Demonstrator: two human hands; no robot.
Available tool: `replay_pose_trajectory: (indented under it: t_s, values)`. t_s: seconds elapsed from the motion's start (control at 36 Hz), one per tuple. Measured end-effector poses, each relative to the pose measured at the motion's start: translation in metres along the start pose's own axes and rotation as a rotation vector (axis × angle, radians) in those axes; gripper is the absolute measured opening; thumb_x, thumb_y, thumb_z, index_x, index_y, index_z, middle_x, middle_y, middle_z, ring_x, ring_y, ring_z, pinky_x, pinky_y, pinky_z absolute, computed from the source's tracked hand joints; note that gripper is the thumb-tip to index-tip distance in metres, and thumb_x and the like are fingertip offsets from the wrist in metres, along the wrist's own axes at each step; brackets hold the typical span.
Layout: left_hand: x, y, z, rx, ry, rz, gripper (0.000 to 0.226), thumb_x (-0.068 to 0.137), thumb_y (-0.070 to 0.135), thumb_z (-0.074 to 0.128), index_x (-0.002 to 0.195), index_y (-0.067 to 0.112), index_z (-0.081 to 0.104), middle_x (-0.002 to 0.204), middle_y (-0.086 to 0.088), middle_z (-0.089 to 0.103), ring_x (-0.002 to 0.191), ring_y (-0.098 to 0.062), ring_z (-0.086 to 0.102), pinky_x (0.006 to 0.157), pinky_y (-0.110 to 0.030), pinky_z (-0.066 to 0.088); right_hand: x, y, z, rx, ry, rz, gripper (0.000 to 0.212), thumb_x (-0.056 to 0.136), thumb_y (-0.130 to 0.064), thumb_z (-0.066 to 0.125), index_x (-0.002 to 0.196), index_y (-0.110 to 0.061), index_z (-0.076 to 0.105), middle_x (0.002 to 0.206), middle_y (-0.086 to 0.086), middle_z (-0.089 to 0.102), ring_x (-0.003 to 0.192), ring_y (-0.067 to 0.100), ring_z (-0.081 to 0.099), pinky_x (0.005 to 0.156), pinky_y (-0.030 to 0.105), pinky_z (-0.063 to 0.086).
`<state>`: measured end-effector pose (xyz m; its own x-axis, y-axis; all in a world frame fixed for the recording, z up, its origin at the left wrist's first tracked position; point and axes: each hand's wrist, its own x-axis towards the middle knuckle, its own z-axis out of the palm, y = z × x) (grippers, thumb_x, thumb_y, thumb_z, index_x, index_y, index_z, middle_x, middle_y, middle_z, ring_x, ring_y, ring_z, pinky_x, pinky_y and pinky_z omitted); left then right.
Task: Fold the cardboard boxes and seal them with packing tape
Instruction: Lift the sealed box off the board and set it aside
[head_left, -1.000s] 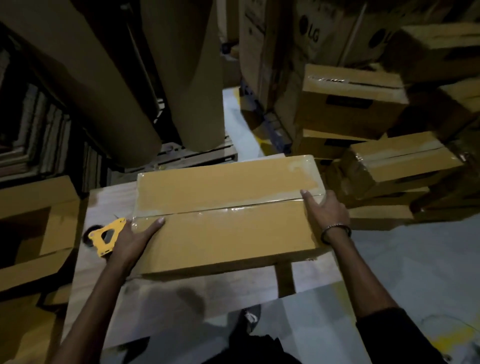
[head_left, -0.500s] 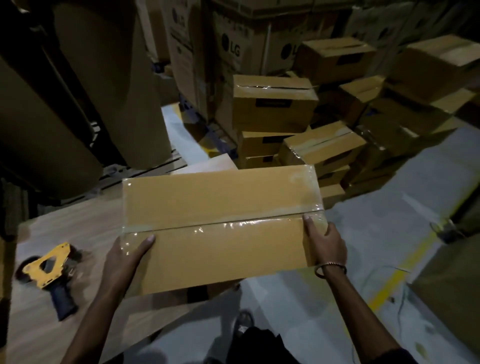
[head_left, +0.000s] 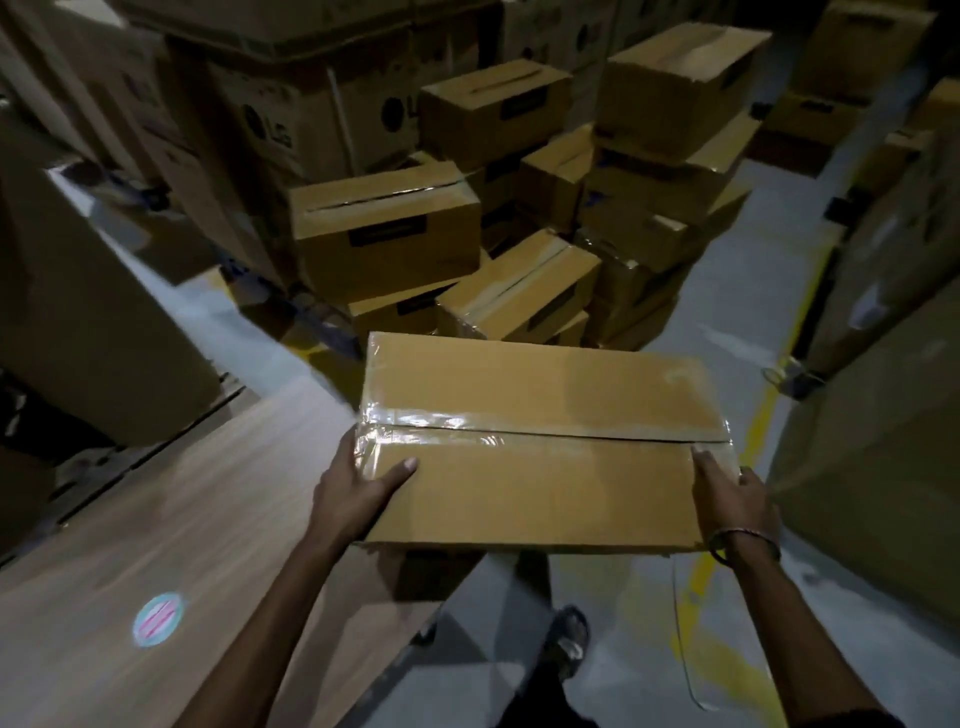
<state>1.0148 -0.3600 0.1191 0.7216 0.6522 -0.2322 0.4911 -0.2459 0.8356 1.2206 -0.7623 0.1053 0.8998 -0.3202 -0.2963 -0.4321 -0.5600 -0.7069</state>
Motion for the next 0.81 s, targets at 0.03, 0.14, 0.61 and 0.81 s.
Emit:
replay_pose_trajectory:
  t_s: [0.03, 0.14, 0.61, 0.81]
  values:
    - [0.018, 0.015, 0.017, 0.020, -0.009, 0.018, 0.092, 0.068, 0.073, 0.081, 0.146, 0.047, 0.041, 0.136, 0.011, 0.066, 0.119, -0.023, 0.064, 0.103, -0.050, 0.052, 0.020, -0.001, -0.003, 0.024, 0.001, 0.034, 0.076, 0.086, -0.078, 0.058, 0.123, -0.013, 0.068, 0.129, 0.021, 0.067, 0.108, 0.042, 0.062, 0.097, 0.050, 0.048]
    - [0.091, 0.060, 0.076, 0.079, -0.060, 0.033, 0.089, 0.067, 0.072, 0.083, 0.142, 0.045, 0.046, 0.130, 0.012, 0.070, 0.114, -0.021, 0.067, 0.101, -0.050, 0.055, 0.090, -0.007, -0.007, 0.075, 0.025, 0.114, 0.082, 0.082, -0.085, 0.055, 0.125, -0.017, 0.069, 0.129, 0.018, 0.068, 0.110, 0.041, 0.062, 0.100, 0.052, 0.050]
    - [0.304, -0.056, 0.280, 0.397, -0.342, -0.167, 0.097, 0.060, 0.061, 0.088, 0.138, 0.017, 0.050, 0.121, -0.012, 0.070, 0.109, -0.035, 0.066, 0.091, -0.051, 0.056, 0.275, 0.129, 0.136, 0.282, -0.135, 0.418, 0.086, 0.068, -0.069, 0.085, 0.138, -0.026, 0.059, 0.131, 0.002, 0.068, 0.113, 0.029, 0.065, 0.098, 0.045, 0.053]
    - [0.369, -0.188, 0.375, 0.543, -0.398, -0.179, 0.099, 0.067, 0.050, 0.086, 0.145, 0.006, 0.045, 0.130, -0.016, 0.065, 0.116, -0.039, 0.063, 0.092, -0.050, 0.055, 0.304, 0.248, 0.253, 0.445, -0.138, 0.515, 0.032, 0.089, -0.029, 0.083, 0.118, -0.023, 0.070, 0.108, 0.004, 0.077, 0.093, 0.025, 0.072, 0.081, 0.046, 0.061]
